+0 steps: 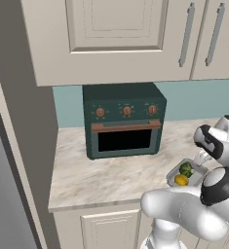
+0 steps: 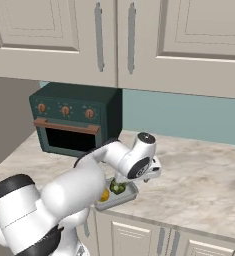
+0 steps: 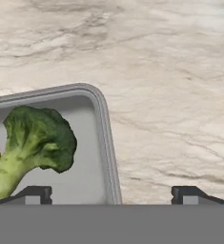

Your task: Take the broccoli and lemon out of the freezer and place them in the tupperware container on the counter. Then put the tupperware containing the vegetables back in the freezer.

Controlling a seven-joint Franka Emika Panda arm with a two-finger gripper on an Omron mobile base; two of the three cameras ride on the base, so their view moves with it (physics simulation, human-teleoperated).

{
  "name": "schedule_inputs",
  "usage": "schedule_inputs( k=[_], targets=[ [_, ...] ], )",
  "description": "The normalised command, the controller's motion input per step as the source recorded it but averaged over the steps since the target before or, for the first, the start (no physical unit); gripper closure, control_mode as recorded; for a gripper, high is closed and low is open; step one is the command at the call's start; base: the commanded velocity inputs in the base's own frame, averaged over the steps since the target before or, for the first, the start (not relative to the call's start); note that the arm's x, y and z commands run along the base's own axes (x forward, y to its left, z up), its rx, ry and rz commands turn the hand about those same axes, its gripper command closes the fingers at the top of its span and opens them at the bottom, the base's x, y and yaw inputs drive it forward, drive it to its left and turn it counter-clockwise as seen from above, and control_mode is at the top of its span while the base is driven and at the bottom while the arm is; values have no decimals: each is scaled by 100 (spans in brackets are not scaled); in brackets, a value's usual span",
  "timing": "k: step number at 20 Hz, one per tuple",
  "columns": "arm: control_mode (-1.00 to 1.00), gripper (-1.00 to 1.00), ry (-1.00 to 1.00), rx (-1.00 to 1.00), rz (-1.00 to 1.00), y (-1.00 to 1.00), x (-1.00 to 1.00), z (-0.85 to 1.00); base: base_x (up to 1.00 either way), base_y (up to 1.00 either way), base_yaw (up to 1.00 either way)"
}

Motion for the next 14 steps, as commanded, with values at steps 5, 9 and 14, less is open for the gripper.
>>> schedule_inputs(
  k=[5,9,14],
  targets=[
    [-100,-100,8,0,6,-7,16,-34,0,0,0],
    [-100,-100,4,0,6,-13,1,-32,0,0,0],
    [-100,-100,1,0,7,-9,0,-26,0,0,0]
  ],
)
